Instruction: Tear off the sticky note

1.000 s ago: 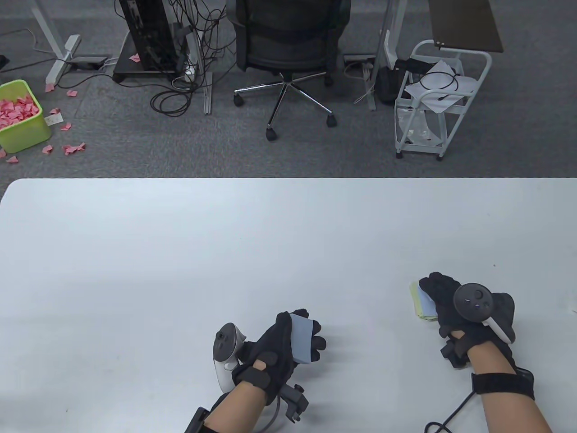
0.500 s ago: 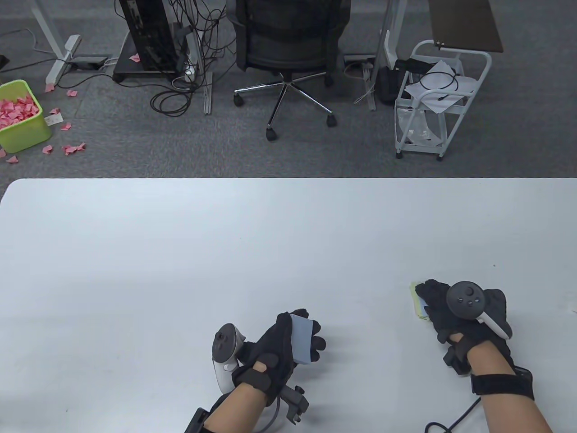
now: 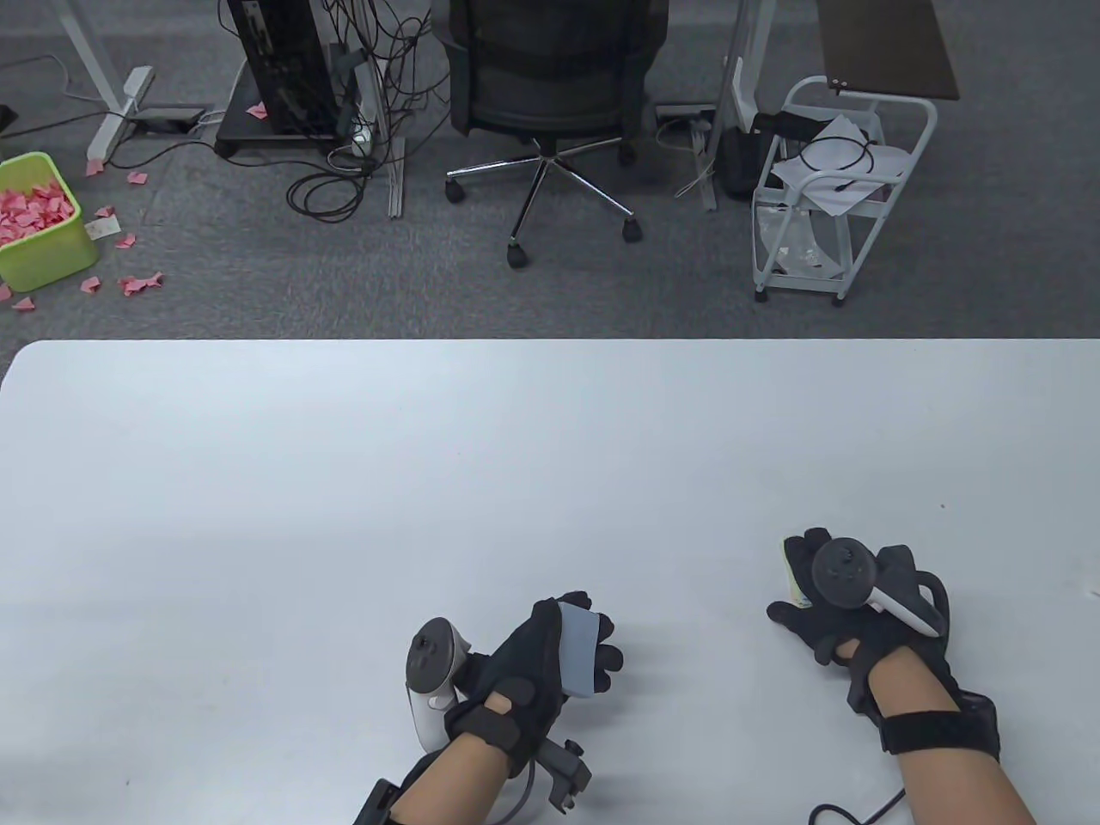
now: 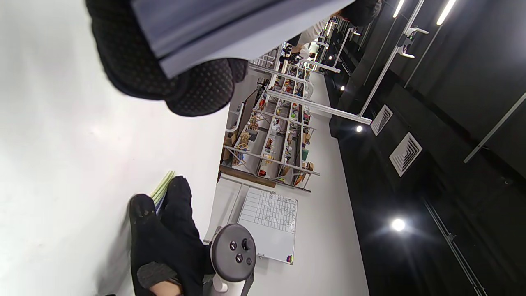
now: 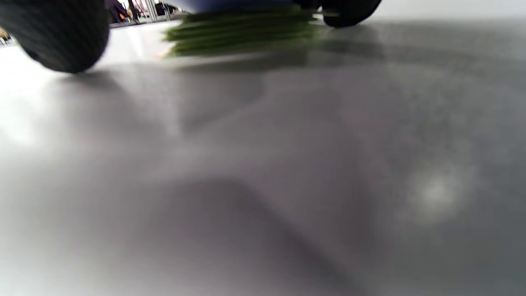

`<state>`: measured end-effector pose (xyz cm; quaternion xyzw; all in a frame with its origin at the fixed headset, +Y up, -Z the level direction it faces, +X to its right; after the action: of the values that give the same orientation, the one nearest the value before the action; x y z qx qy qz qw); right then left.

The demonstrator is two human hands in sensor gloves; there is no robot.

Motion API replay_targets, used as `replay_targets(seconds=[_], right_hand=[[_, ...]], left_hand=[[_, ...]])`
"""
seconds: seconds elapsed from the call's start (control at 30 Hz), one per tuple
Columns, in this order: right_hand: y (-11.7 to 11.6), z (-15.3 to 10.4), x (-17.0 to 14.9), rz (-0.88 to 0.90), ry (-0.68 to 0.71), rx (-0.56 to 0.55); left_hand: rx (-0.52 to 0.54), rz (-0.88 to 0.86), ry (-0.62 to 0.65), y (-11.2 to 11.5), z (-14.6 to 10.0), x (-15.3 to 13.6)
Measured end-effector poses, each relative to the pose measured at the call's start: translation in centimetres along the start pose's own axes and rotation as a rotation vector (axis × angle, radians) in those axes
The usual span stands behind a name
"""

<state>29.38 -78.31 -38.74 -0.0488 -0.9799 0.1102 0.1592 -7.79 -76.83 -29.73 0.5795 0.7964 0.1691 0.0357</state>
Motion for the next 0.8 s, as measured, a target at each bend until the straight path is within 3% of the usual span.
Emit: replay_targets(seconds=[0.17, 0.4, 0.7, 0.8], right_hand=[[-1.1, 0.0, 0.5, -0.057, -0.019, 0.077], [-4.1, -0.5, -0.3, 0.112, -0.066, 0.242], [-4.7, -0.4, -0.5, 0.135, -0.077, 0.276], [-4.5, -0.6, -0.8, 0.255, -0.032, 0.242]], left_hand=[[0.000, 0.002, -0.006, 0.0, 0.0, -0.1], [0.000, -0.002, -0.017, 0.2, -0.1, -0.3], [0.013, -0.003, 0.000, -0.2, -0.1, 0.3], [0.005, 0.012, 0.010, -0.2, -0.2, 0.6]])
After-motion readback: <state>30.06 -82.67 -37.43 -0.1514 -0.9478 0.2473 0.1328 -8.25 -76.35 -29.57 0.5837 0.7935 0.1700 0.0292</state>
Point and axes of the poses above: the tracker on the back of each hand, its own x axis roughly to the thumb side, its own z axis roughly from the wrist to the fingertips, y = z × x, the point moved 5 cm from there along z, roughly from the wrist to the fingertips, and after that the axes turned 14 degrees about y, right-handed, at the moved point
